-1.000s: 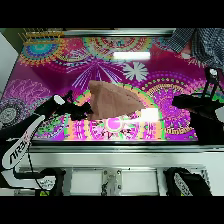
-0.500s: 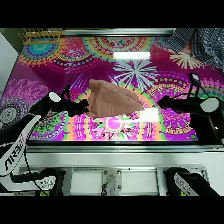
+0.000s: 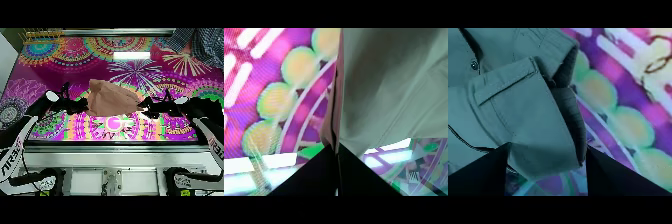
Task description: Fold the clothes and pants, and hang the long-sleeved shirts on hangers.
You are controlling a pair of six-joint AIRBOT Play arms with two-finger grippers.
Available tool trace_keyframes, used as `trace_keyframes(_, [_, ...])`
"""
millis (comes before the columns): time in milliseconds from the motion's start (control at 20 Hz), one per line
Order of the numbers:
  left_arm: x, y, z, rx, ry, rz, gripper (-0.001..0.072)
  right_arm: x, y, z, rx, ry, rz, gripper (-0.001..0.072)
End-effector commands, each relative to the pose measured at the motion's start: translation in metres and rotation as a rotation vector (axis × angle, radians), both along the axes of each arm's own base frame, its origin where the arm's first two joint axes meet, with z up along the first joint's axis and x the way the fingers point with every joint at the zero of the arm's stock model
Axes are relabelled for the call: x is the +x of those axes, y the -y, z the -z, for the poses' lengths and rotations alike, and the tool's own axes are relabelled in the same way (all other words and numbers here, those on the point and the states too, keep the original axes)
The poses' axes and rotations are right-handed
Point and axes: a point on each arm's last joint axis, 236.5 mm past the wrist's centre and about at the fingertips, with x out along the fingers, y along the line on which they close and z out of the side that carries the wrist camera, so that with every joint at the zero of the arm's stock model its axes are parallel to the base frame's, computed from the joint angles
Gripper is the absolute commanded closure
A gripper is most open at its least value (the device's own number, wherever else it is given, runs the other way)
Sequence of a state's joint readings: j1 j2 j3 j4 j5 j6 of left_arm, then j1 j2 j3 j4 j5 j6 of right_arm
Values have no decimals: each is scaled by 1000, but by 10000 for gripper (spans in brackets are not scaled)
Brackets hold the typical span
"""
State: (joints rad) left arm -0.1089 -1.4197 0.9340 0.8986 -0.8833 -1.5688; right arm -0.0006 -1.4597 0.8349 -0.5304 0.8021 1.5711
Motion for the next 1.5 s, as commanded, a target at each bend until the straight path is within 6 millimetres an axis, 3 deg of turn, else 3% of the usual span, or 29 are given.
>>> trace_keyframes(0, [0, 0, 0, 1, 3, 2, 701, 7, -8, 6, 15, 23, 7, 453])
trace_keyframes(50, [0, 0, -1, 0, 4, 1, 701, 7, -9, 4, -2, 59, -32, 635])
trace_keyframes(100, [2, -1, -3, -1, 9, -2, 701, 8, -9, -2, -16, 98, -59, 700])
trace_keyframes(200, [19, -9, -32, -11, 78, -22, 701, 18, -5, -37, -63, 245, -118, 700])
trace_keyframes(250, [33, -16, -62, -19, 150, -37, 701, 25, -1, -67, -100, 345, -152, 701])
trace_keyframes(300, [49, -23, -106, -27, 251, -52, 702, 29, 2, -102, -144, 443, -191, 701])
trace_keyframes(400, [66, -37, -213, -37, 493, -73, 702, 28, 8, -185, -271, 653, -287, 701])
trace_keyframes(450, [63, -39, -269, -39, 620, -76, 701, 20, 8, -229, -318, 749, -325, 701])
trace_keyframes(500, [53, -42, -329, -41, 755, -80, 701, 6, 8, -274, -362, 848, -349, 701])
trace_keyframes(600, [13, -40, -424, -49, 980, -73, 702, -29, 7, -349, -417, 1022, -358, 701])
trace_keyframes(700, [-37, -33, -488, -64, 1146, -52, 701, -72, 6, -401, -444, 1162, -344, 701])
trace_keyframes(800, [-86, -27, -526, -83, 1258, -29, 702, -113, 6, -424, -461, 1219, -341, 701])
trace_keyframes(900, [-129, -20, -545, -105, 1327, 2, 702, -148, 11, -423, -480, 1180, -334, 701])
trace_keyframes(1000, [-160, -18, -556, -139, 1357, 6, 702, -172, 18, -409, -500, 1091, -336, 701])
trace_keyframes(1100, [-177, -18, -558, -179, 1338, -9, 702, -191, 25, -388, -492, 963, -331, 701])
trace_keyframes(1150, [-177, -15, -550, -195, 1292, -9, 702, -199, 26, -375, -469, 878, -327, 701])
trace_keyframes(1250, [-159, -8, -505, -202, 1115, 4, 702, -205, 26, -352, -419, 722, -325, 701])
trace_keyframes(1350, [-122, 0, -420, -179, 837, 27, 702, -196, 26, -323, -386, 556, -352, 701])
trace_keyframes(1450, [-81, 4, -329, -163, 582, 14, 702, -170, 26, -292, -365, 425, -392, 701])
